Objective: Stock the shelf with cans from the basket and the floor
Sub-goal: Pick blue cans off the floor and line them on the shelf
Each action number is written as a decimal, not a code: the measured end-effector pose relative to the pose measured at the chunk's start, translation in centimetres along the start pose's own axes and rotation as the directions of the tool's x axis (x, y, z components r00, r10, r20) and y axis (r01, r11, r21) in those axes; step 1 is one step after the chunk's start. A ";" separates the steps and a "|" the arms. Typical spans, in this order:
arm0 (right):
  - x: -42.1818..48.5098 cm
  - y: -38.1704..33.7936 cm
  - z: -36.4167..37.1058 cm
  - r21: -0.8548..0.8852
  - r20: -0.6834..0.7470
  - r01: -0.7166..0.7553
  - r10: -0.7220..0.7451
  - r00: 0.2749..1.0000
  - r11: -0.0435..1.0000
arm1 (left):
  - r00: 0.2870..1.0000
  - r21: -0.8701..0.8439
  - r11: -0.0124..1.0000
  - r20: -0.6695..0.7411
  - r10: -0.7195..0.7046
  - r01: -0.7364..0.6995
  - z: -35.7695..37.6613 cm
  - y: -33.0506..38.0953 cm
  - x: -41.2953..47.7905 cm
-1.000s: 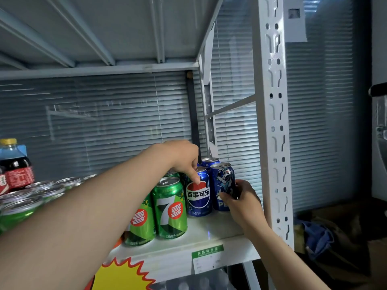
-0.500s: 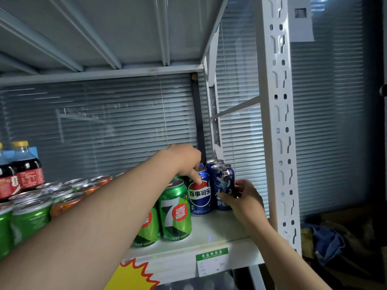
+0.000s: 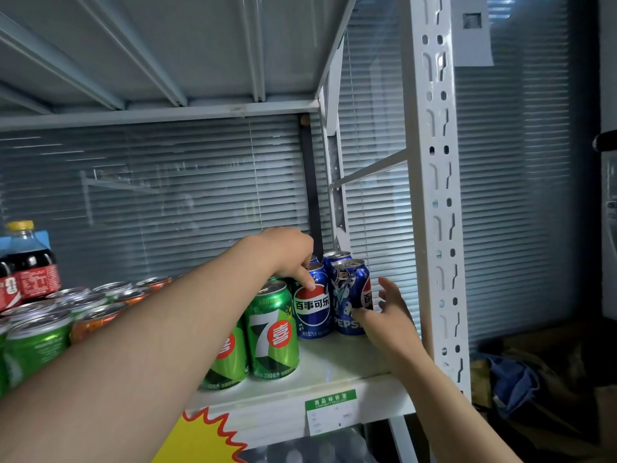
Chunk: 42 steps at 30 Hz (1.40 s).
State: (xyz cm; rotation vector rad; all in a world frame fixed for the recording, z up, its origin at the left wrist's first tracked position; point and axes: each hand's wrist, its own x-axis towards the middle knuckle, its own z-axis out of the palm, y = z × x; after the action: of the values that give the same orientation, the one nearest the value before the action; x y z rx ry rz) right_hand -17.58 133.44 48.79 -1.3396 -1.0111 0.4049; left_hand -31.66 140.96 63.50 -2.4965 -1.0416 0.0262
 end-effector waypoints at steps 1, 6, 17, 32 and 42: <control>0.0 0.0 0.1 0.004 0.025 0.000 0.000 1.000 1.000 | 1.000 0.001 1.000 0.002 0.001 -0.001 0.0 0.0 0.0; 0.1 0.6 0.5 -0.087 -0.005 0.005 -0.006 1.000 0.996 | 1.000 -0.011 1.000 -0.006 -0.001 0.001 0.1 -0.1 0.2; -0.1 0.7 0.2 -0.112 -0.023 0.041 -0.044 0.999 0.993 | 1.000 0.001 1.000 -0.014 0.022 -0.022 0.2 -0.3 0.2; 0.8 0.3 0.8 -0.197 -0.022 0.000 -0.004 1.000 0.980 | 0.999 0.005 1.000 0.026 0.022 -0.022 -0.1 -0.3 0.1; 0.2 0.5 0.5 -0.142 -0.008 0.007 -0.008 1.000 0.990 | 1.000 -0.002 1.000 0.009 -0.007 0.007 0.0 -0.3 -0.1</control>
State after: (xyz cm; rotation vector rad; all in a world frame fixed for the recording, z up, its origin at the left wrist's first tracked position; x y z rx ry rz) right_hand -17.66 134.02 48.37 -1.4637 -1.0529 0.3258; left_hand -31.98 141.07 63.57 -2.4970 -1.0542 0.0344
